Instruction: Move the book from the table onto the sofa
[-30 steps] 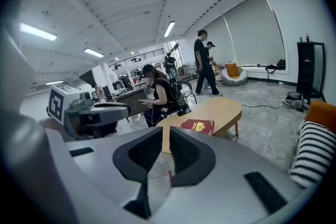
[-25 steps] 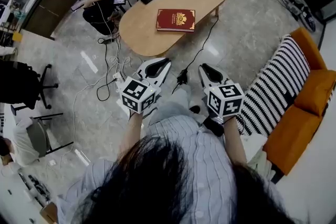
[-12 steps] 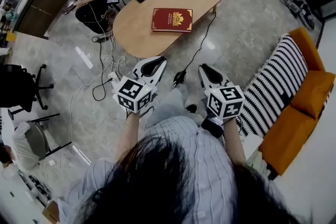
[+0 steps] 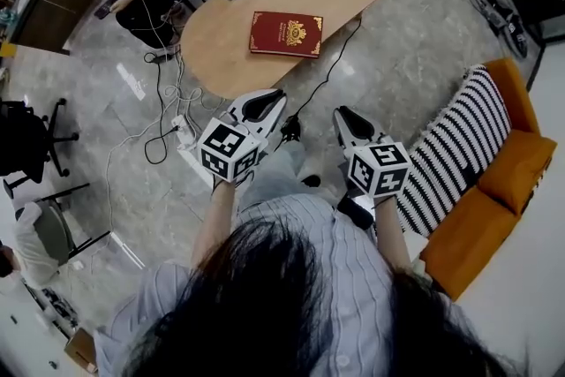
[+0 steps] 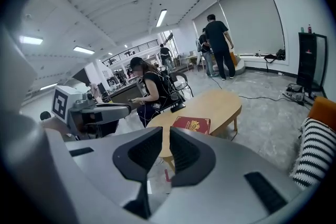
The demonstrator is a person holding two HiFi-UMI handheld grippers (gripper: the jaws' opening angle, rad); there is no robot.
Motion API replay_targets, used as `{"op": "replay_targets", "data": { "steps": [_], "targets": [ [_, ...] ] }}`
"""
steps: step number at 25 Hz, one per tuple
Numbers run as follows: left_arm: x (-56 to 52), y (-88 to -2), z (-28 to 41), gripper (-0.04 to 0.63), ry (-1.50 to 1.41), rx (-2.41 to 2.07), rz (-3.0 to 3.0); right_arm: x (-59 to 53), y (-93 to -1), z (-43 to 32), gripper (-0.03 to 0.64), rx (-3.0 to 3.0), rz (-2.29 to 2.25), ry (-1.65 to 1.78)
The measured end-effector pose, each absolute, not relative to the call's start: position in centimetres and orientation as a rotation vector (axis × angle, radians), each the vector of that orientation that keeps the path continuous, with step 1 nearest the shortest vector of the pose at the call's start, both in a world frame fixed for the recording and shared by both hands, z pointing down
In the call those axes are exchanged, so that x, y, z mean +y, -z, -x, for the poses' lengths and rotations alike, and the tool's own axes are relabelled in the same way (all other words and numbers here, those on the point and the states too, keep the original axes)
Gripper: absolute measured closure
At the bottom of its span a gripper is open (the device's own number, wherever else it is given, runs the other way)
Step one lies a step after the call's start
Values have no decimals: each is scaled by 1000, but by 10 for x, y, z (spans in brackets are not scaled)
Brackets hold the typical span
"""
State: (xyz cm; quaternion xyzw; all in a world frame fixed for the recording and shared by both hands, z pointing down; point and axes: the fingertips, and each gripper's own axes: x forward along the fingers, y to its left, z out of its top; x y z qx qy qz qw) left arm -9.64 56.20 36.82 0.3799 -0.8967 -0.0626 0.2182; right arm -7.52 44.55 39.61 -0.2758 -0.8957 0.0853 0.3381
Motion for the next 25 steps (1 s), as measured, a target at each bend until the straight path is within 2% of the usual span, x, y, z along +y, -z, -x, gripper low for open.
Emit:
{"op": "replay_targets", "data": {
  "steps": [19, 25],
  "targets": [
    [607, -382, 160, 578, 124, -2403, -1125, 483, -401, 162, 563, -2338, 661, -215],
    [604, -393, 173, 580, 279, -2379, -1124, 476, -401, 180, 563, -2338, 641, -198]
  ]
}}
